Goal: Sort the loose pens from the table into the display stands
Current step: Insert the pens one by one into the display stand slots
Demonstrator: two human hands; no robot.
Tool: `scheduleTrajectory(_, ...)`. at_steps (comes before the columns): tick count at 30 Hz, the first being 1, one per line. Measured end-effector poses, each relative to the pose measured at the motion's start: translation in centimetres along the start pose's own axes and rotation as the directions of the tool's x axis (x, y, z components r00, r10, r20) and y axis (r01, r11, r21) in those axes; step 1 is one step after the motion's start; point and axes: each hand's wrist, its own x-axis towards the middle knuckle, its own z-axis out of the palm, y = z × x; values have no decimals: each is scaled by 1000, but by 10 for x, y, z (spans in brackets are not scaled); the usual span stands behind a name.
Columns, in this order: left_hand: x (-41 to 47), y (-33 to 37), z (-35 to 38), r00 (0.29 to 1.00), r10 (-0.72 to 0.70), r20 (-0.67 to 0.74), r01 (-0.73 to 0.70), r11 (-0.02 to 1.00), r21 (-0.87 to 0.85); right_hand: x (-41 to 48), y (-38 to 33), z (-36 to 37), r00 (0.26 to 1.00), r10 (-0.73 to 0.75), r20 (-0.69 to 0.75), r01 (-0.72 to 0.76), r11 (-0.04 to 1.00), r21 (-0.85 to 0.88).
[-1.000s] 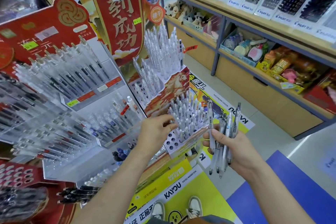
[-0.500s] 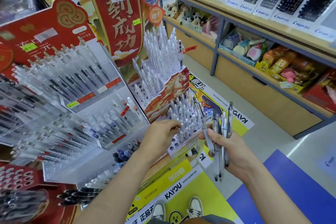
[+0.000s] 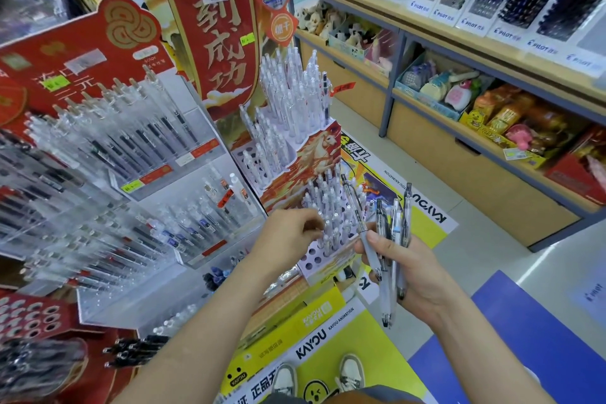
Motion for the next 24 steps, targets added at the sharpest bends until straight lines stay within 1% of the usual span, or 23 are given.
scheduleTrajectory(2, -1, 1, -2, 1000, 10, 26, -9, 1000, -17, -1, 1, -1, 1000, 4, -10, -4, 1000, 1)
scheduleTrajectory(4, -3, 1, -2, 999, 39, 28, -40, 999, 3, -2, 3, -2, 1000, 6, -19, -6, 1000, 11)
scheduleTrajectory(5, -5, 0, -1, 998, 62, 10, -62, 998, 12, -2, 3, -2, 1000, 6, -21, -5, 1000, 16)
scheduleTrajectory(8, -8, -3, 4, 980, 148, -131, -150, 989, -3, -3, 2, -2, 1000, 9, -23, -9, 1000, -6)
scheduleTrajectory(9, -9, -2, 7, 975, 164, -153, -166, 986, 2, -3, 1, -2, 1000, 11, -25, -11, 1000, -12)
scheduleTrajectory(14, -9, -3, 17, 957, 217, -191, -201, 974, 102, -3, 1, 1, 1000, 25, -2, -25, 1000, -13)
scheduleTrajectory(16, -9, -5, 18, 956, 247, -158, -219, 959, 178, -3, 2, 1, 1000, 21, 2, -21, 999, -31)
scheduleTrajectory(17, -10, -4, 18, 961, 240, -139, -211, 958, 194, -3, 2, 2, 1000, 17, 12, -17, 999, -44)
scheduleTrajectory(18, -12, -2, 17, 967, 215, -137, -190, 967, 172, -3, 2, 2, 999, 14, 29, -12, 998, -55)
scheduleTrajectory(19, -14, 2, 14, 973, 166, -163, -152, 984, 97, -3, 2, 1, 999, 6, 54, -3, 998, -64)
scheduleTrajectory(20, -18, 9, 9, 975, 83, -207, -92, 995, -37, -3, 0, 2, 997, 0, 82, 6, 997, -75)
scheduleTrajectory(21, -22, 18, 2, 971, -27, -237, -28, 974, -225, -3, 0, 2, 994, -7, 109, 18, 995, -94)
scheduleTrajectory(22, -27, 28, -7, 964, -131, -229, 14, 893, -449, -3, -1, 2, 991, -11, 136, 28, 992, -123)
scheduleTrajectory(23, -32, 39, -16, 963, -209, -173, 41, 742, -670, -3, -2, 3, 988, -13, 154, 37, 986, -160)
scheduleTrajectory(24, -36, 48, -24, 966, -241, -97, 60, 571, -819, -3, -4, 6, 986, -9, 168, 43, 980, -197)
